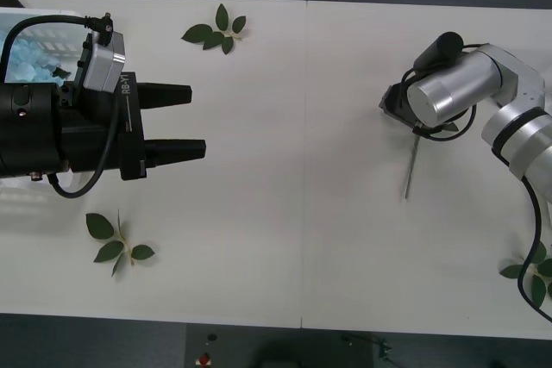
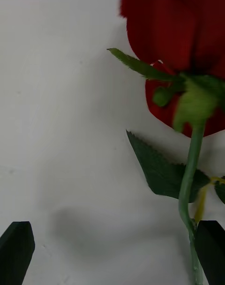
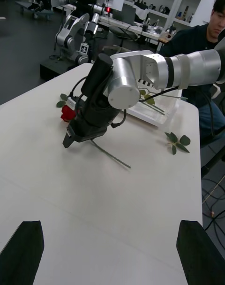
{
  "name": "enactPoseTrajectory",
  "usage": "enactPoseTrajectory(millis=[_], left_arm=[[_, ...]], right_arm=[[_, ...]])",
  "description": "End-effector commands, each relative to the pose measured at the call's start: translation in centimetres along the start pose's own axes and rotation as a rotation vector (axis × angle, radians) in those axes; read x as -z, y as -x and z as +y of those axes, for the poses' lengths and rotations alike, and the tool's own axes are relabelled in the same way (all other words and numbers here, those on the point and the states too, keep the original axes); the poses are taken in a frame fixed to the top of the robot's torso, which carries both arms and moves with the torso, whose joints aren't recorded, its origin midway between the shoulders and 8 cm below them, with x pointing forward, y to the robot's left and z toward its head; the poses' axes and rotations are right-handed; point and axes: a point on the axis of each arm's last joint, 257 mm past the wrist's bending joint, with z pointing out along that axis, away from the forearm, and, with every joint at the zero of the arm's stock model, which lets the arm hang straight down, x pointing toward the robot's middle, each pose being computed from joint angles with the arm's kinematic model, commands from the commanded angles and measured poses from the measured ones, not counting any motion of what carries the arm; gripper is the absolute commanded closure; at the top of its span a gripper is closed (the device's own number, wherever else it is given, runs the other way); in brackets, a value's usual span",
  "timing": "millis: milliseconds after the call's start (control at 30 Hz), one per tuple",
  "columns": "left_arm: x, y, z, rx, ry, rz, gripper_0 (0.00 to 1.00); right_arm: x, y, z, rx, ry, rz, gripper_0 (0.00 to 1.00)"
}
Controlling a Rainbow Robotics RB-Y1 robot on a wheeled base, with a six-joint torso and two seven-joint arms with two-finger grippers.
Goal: Put the red flowers into the right box and the blue flowers into the left box
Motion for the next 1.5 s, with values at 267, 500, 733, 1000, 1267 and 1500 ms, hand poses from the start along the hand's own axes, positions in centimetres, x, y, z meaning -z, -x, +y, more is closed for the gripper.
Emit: enactPoseTrajectory(millis=[267, 500, 733, 1000, 1267, 1500], left_arm=[[0.3, 0.6, 0.4, -0.018, 0.004, 0.014, 0.18], [0.3, 0.6, 0.4, -0.018, 0.004, 0.014, 0.18], [0.3, 0.6, 0.4, -0.018, 0.004, 0.014, 0.18], [0.3, 0.6, 0.4, -0.018, 0.004, 0.014, 0.18], [0.3, 0.6, 0.4, -0.018, 0.004, 0.014, 0.18], [0.3, 0.6, 0.4, -0.018, 0.004, 0.014, 0.18]], right_arm=[[0.4, 3.7, 2.3, 0.056, -0.002, -0.086, 0.0], [1.1, 5.0, 1.1, 0.08, -0.037, -0.091, 0.0], [1.9, 6.2, -2.1, 0.112, -0.123, -0.078, 0.0], [1.2, 5.7, -4.4, 0.155, -0.174, -0.068, 0.0], [-0.4, 2.9, -3.6, 0.057, -0.097, 0.01, 0.0], [-0.9, 1.9, -2.7, -0.019, -0.038, 0.047, 1.0]])
